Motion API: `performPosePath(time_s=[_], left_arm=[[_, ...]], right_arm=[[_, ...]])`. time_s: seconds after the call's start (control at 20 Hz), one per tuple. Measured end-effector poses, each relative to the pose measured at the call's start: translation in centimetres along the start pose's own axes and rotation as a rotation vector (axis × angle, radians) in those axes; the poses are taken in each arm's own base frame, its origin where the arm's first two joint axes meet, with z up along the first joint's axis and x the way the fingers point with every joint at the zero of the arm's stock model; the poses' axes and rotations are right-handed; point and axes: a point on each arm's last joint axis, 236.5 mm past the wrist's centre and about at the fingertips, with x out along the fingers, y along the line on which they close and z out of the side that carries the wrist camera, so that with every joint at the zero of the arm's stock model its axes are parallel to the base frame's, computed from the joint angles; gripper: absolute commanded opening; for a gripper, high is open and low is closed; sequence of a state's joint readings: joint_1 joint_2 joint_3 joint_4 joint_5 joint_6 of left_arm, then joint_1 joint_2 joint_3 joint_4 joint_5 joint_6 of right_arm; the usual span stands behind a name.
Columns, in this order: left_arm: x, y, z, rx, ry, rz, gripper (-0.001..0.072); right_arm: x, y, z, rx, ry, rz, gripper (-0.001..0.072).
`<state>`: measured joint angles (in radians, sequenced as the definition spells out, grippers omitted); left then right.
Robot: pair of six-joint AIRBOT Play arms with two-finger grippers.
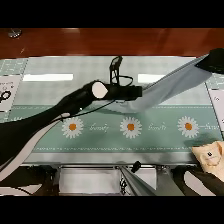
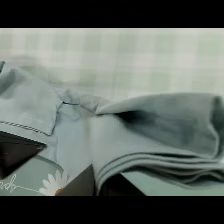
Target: Fold the shirts.
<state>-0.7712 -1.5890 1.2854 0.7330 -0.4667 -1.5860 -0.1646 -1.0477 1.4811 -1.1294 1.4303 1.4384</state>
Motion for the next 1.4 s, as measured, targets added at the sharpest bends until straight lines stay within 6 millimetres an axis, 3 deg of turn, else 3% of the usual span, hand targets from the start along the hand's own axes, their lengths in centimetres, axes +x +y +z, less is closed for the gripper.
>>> performPosePath(time_s=[0.3, 0.4, 0.5, 0.6, 0.75, 0.9, 1.0, 1.25, 1.4], left_arm=[[4.7, -0.2, -4.8, -0.156, 0.079, -0.027, 0.0023], [6.0, -0.3, -5.4, -0.187, 0.091, -0.035, 0.0023], [7.0, -0.6, -5.0, -0.203, 0.091, -0.047, 0.0022], [7.0, -0.8, -3.4, -0.204, 0.07, -0.063, 0.0022], [4.8, -1.5, 0.0, -0.14, 0.039, -0.096, 0.0021], [-0.6, -3.2, 3.9, 0.013, -0.018, -0.111, 0.0021], [-6.0, -4.2, 7.2, 0.117, -0.095, -0.103, 0.0022], [-23.7, -3.9, 15.1, 0.284, -0.366, 0.01, 0.0022], [-33.9, -2.9, 16.6, 0.309, -0.512, 0.105, 0.0022]], right_arm=[[-0.1, 4.3, -1.4, -0.047, 0.034, 0.049, 0.0029], [0.0, 5.5, -1.9, -0.059, 0.048, 0.067, 0.0029], [0.2, 6.3, -2.2, -0.067, 0.058, 0.078, 0.0029], [0.2, 6.8, -2.4, -0.076, 0.064, 0.087, 0.0029], [0.9, 6.8, -2.3, -0.081, 0.069, 0.08, 0.0029], [2.9, 6.7, -1.6, -0.075, 0.079, 0.09, 0.0029], [4.7, 7.3, -1.0, -0.061, 0.084, 0.137, 0.0029], [10.4, 11.4, -0.6, -0.046, 0.123, 0.281, 0.0029], [14.3, 15.2, -1.9, -0.081, 0.157, 0.338, 0.0029]])
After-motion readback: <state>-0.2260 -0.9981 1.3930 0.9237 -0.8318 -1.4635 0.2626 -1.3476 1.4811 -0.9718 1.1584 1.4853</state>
